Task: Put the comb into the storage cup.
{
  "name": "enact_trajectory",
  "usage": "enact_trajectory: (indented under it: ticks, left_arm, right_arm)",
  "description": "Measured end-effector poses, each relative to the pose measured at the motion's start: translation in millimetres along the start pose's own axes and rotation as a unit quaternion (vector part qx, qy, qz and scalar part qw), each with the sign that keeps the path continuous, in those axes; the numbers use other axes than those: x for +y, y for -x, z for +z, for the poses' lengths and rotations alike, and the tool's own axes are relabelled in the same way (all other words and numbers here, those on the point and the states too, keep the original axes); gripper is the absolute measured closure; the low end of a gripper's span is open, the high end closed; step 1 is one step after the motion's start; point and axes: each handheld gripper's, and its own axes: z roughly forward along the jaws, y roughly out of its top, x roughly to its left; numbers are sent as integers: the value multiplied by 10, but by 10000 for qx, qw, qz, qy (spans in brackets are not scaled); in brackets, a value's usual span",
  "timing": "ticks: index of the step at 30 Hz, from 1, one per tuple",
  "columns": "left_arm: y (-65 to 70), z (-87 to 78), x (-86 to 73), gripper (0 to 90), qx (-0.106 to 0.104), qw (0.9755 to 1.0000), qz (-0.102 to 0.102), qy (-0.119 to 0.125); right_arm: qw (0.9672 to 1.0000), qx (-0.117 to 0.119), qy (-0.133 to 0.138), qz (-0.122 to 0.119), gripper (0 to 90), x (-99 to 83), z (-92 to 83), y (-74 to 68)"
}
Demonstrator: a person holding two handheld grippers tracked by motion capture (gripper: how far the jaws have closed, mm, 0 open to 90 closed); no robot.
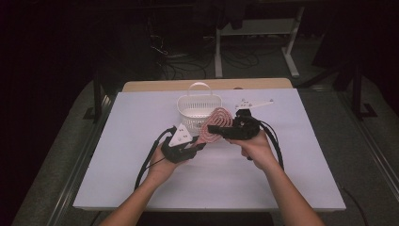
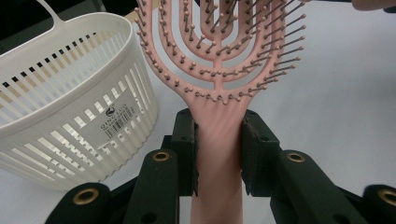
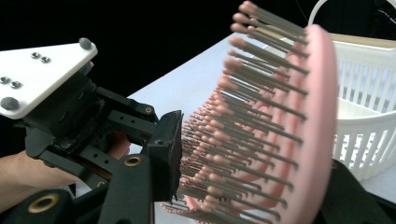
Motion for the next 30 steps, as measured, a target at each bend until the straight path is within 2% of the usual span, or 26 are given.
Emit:
enact_trajectory:
  ticks: [10, 20, 25, 30]
  left_arm:
    - [1, 20, -6, 706, -24, 10000, 55, -25]
    - [-22, 16, -2, 687, -103, 9999, -45, 41]
    - [-71, -19, 3, 605, -178, 9997, -133, 90]
    - [-123, -60, 10, 513, -431, 9988, -227, 57]
  right_arm:
    - [9999, 93, 52, -64, 601, 15, -8, -35]
    - [9997, 166, 136, -84, 623, 22, -14, -70]
    - [9998, 74, 127, -114, 624, 19, -19, -57]
    - [9998, 42, 165, -112, 624, 26, -46, -45]
